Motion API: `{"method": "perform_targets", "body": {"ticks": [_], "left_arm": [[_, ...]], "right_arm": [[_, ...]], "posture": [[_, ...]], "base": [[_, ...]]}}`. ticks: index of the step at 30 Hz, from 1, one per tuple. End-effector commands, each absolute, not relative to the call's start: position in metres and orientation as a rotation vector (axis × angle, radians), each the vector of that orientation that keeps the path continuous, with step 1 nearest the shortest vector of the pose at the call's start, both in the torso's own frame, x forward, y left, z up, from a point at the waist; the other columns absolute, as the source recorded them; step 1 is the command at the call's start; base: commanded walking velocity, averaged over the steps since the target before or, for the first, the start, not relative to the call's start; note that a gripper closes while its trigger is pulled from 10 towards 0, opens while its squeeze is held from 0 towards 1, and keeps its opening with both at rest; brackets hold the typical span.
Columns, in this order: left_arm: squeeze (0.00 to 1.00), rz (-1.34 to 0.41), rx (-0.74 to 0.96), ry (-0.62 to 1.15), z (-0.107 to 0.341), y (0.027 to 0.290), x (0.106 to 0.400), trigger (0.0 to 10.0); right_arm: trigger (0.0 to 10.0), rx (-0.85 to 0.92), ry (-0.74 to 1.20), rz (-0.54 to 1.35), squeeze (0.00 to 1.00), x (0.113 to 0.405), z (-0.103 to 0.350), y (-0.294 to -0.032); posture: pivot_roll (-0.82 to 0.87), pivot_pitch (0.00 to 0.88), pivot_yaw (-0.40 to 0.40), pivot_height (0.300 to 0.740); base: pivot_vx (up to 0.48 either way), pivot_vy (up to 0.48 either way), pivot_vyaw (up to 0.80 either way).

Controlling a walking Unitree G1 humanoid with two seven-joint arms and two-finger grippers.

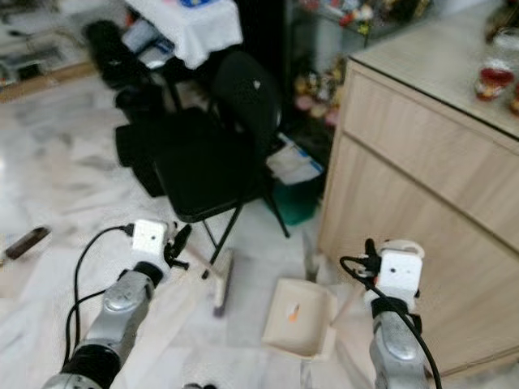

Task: Sweep floor

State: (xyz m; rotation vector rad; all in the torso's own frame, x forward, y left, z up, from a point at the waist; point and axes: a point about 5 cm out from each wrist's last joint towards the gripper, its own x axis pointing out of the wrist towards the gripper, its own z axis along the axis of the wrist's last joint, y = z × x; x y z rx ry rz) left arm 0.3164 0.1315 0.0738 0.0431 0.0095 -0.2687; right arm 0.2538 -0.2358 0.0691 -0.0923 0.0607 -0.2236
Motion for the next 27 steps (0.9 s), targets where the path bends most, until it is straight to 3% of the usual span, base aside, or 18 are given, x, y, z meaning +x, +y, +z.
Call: {"method": "perform_targets", "body": {"ticks": [1,20,27], "left_arm": [[0.00,-0.238,0.061,-0.014,0.0791,0.1431,0.3182,10.0],[0.00,-0.223,0.047,-0.001,0.0778,0.1462,0.3181,10.0],[0.00,-0.212,0.050,0.003,0.0783,0.1488,0.3189,10.0]], "right_arm": [[10.0,-0.083,0.028,-0.199,0.00,0.2568,0.0741,-0.2271],[10.0,-0.057,0.029,-0.200,0.00,0.2572,0.0727,-0.2249],[10.0,-0.036,0.017,-0.203,0.00,0.2595,0.0745,-0.2244]], "posture": [[-0.07,0.119,0.043,0.740],[-0.07,0.119,0.044,0.740],[-0.06,0.121,0.044,0.740]], "base": [[0.000,0.000,0.79],[0.000,0.000,0.77],[0.000,0.305,0.00]]}}
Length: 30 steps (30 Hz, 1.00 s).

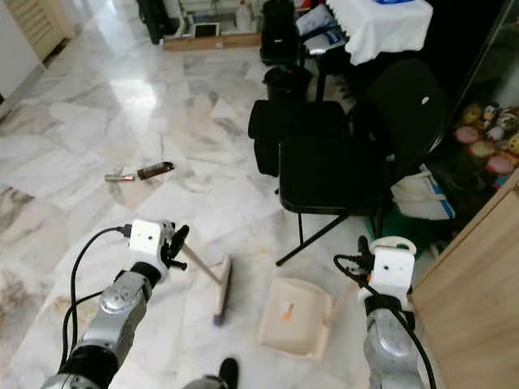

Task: Sweep floor

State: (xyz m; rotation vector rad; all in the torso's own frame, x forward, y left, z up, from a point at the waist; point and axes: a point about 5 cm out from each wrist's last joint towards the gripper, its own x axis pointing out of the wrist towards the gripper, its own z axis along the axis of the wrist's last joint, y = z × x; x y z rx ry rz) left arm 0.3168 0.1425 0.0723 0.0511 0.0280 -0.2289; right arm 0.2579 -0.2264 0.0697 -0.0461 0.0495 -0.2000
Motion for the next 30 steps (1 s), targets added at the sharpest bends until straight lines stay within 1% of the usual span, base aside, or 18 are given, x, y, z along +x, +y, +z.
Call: {"method": "perform_targets", "body": {"ticks": [1,17,30], "left_arm": [[0.00,-0.212,0.050,0.003,0.078,0.149,0.319,10.0],[0.00,-0.207,0.052,0.000,0.080,0.151,0.320,10.0],[0.00,-0.206,0.053,-0.013,0.085,0.151,0.324,10.0]], "right_arm": [[10.0,-0.036,0.017,-0.203,0.00,0.260,0.074,-0.224],[10.0,-0.031,0.015,-0.195,0.00,0.261,0.075,-0.220],[10.0,-0.048,-0.010,-0.153,0.00,0.271,0.084,-0.214]], "posture": [[-0.06,0.121,0.044,0.740],[-0.06,0.129,0.042,0.740],[-0.05,0.129,0.039,0.740]], "base": [[0.000,0.480,0.00],[0.000,0.473,0.00],[0.000,0.404,0.00]]}}
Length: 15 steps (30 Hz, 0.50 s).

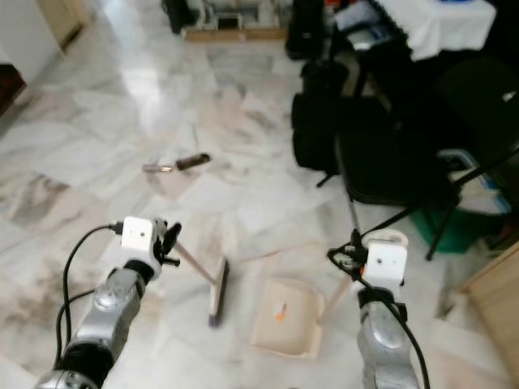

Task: Sweep floor

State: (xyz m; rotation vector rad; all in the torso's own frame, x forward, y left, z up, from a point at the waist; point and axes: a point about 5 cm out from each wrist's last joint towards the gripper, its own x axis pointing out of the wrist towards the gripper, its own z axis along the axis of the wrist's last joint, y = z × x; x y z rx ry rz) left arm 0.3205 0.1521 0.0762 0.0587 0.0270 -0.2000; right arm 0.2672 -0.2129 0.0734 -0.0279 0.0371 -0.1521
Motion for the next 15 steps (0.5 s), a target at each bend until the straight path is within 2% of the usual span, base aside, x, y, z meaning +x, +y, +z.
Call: {"method": "perform_targets", "body": {"ticks": [1,15], "left_arm": [[0.00,-0.205,0.053,-0.013,0.085,0.151,0.324,10.0],[0.00,-0.204,0.057,-0.021,0.088,0.153,0.326,10.0]], "right_arm": [[10.0,-0.052,-0.011,-0.150,0.00,0.272,0.085,-0.214],[10.0,-0.023,-0.012,-0.143,0.00,0.277,0.085,-0.202]], "posture": [[-0.05,0.129,0.039,0.740],[-0.04,0.144,0.045,0.740]], "base": [[0.000,0.398,0.00],[0.000,0.391,0.00]]}}
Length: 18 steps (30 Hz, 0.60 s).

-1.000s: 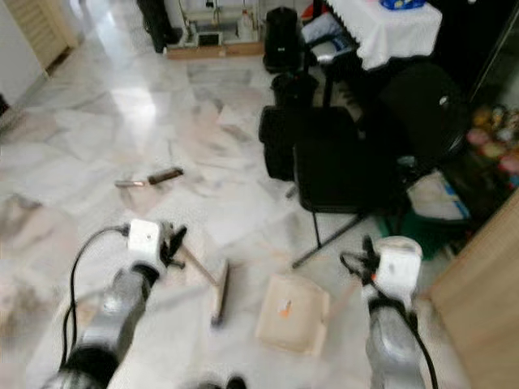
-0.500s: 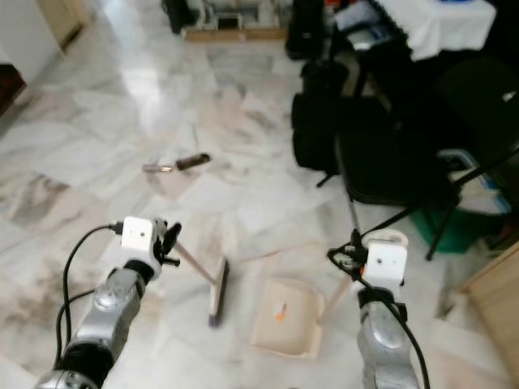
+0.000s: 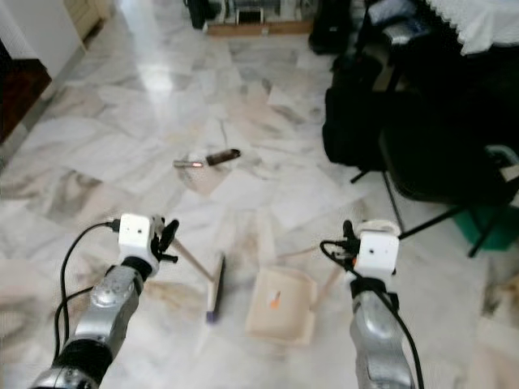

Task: Sweep floor

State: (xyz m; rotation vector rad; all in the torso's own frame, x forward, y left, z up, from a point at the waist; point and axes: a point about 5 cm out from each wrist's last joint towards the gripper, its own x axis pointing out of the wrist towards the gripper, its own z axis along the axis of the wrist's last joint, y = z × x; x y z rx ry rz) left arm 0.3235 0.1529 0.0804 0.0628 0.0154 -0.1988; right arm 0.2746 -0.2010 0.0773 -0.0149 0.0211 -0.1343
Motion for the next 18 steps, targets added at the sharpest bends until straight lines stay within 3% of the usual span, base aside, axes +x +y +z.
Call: {"method": "perform_targets", "body": {"ticks": [1,11,18], "left_arm": [[0.00,-0.205,0.056,-0.020,0.0878,0.1531,0.3258,10.0],[0.00,-0.196,0.057,-0.024,0.0886,0.1529,0.3259,10.0],[0.00,-0.200,0.055,-0.039,0.0896,0.1495,0.3254,10.0]], "right_arm": [[10.0,-0.023,-0.013,-0.144,0.00,0.2769,0.0848,-0.2020],[10.0,-0.019,-0.013,-0.138,0.00,0.2779,0.0851,-0.1997],[10.0,-0.020,-0.021,-0.143,0.00,0.2792,0.0874,-0.2008]], "posture": [[-0.04,0.144,0.045,0.740],[-0.04,0.150,0.043,0.740],[-0.05,0.146,0.042,0.740]], "base": [[0.000,0.386,0.00],[0.000,0.378,0.00],[0.000,0.000,0.00]]}}
